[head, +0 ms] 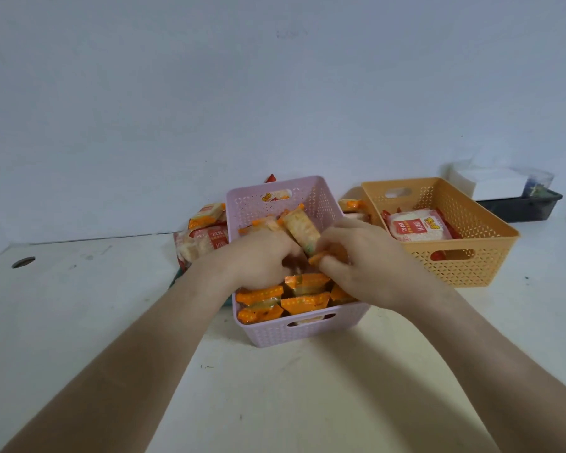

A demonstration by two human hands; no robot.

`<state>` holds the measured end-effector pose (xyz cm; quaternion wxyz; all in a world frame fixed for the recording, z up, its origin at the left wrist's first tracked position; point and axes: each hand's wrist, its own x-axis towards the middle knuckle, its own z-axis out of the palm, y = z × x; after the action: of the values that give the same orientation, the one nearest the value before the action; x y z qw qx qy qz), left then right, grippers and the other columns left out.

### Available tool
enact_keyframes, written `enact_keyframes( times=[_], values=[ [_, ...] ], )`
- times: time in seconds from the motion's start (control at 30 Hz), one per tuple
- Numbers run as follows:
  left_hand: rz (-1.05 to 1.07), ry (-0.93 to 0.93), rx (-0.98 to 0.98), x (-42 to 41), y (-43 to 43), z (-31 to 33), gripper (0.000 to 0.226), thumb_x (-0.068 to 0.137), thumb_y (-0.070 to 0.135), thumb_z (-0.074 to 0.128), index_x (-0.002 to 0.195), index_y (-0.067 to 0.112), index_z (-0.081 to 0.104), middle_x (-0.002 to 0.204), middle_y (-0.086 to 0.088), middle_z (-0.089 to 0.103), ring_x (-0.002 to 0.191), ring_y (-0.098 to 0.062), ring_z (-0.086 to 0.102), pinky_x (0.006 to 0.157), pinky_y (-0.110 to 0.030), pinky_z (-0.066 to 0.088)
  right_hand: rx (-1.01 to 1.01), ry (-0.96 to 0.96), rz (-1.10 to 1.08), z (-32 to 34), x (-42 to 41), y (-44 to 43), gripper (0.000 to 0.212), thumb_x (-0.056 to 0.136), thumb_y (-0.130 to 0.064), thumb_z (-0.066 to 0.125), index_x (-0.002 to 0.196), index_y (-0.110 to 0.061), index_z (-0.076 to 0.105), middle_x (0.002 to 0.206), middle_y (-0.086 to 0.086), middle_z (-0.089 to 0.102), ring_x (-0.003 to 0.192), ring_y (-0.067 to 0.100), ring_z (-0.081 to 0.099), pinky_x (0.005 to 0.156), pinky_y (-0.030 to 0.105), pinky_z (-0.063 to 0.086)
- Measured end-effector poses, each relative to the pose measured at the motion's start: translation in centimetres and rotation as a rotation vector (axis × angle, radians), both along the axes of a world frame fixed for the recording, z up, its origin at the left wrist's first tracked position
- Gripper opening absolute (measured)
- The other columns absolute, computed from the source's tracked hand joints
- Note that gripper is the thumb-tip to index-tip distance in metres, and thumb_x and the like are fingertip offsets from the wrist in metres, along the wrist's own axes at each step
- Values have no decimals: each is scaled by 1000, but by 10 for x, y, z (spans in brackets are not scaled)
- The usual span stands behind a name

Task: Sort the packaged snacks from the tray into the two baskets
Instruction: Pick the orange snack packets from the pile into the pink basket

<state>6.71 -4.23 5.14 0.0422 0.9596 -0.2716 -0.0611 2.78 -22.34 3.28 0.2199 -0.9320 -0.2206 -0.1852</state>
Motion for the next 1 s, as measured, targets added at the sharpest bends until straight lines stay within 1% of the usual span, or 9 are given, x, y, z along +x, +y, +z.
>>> enact_keyframes(
  times=[0.17, 0.23, 0.33, 0.4, 0.5, 0.57, 0.67, 0.83, 1.0],
  values=[
    [-4, 124, 188, -4, -6, 7, 49, 88, 8, 48, 132, 31, 52, 116, 7, 61, 107, -19, 57, 89, -37, 50, -262, 4, -81, -5, -4, 7, 55, 90, -66, 28, 90, -29, 69, 101, -11, 58, 104, 12, 52, 94, 45, 33],
    [-2, 156, 216, -2, -7, 6, 48, 88, 12, 51, 132, 30, 51, 121, 3, 61, 108, -21, 57, 91, -40, 49, -282, -3, -82, -8, -5, 10, 46, 90, -65, 33, 97, -31, 63, 98, -11, 60, 102, 12, 55, 98, 44, 28],
    [22, 152, 256, -1, -8, 5, 23, 88, 14, 54, 111, 17, 56, 106, -4, 63, 96, -23, 59, 82, -39, 51, -214, -55, 2, -9, -6, 12, 27, 95, -49, 43, 108, -34, 62, 100, -10, 67, 103, 14, 59, 99, 39, 25],
    [26, 130, 278, -1, -10, 7, 8, 90, 12, 52, 95, 19, 51, 92, -1, 58, 84, -20, 54, 70, -32, 45, -209, -69, 84, -9, -7, 13, 23, 97, -40, 44, 106, -32, 64, 93, -6, 69, 95, 19, 62, 85, 35, 38],
    [-8, 87, 236, -3, -10, 9, 18, 88, 9, 53, 86, 27, 53, 85, 4, 56, 81, -17, 52, 67, -32, 44, -180, -41, 132, -10, -9, 13, 25, 99, -35, 41, 96, -24, 63, 83, 1, 67, 84, 25, 61, 66, 40, 46],
    [-26, 5, 168, -3, -7, 11, 21, 83, 9, 57, 90, 29, 58, 88, 4, 60, 83, -17, 54, 68, -35, 48, -192, -38, 122, -11, -10, 13, 25, 100, -34, 39, 95, -23, 61, 84, 2, 66, 85, 26, 61, 66, 42, 47],
    [15, -156, 85, -7, 0, 19, 17, 77, 10, 66, 81, 24, 56, 77, 8, 56, 76, -15, 52, 55, -28, 36, -203, -30, 97, -11, -10, 14, 28, 100, -37, 38, 90, -22, 59, 85, 2, 65, 86, 26, 61, 68, 42, 48],
    [52, -356, -136, -27, 28, 25, 43, 77, 44, 74, 117, 35, 60, 103, 14, 58, 97, -9, 51, 79, -29, 43, -177, 14, 119, -8, -12, 16, 27, 100, -40, 39, 99, -22, 59, 92, -1, 66, 89, 21, 60, 74, 41, 47],
    [44, -374, -30, -45, 40, 7, 43, 80, 62, 59, 100, 24, 65, 99, 9, 53, 94, -11, 51, 78, -33, 44, -182, 20, 143, -6, -14, 15, 25, 100, -35, 37, 98, -20, 57, 88, -2, 63, 86, 19, 59, 73, 37, 45]
  ],
)
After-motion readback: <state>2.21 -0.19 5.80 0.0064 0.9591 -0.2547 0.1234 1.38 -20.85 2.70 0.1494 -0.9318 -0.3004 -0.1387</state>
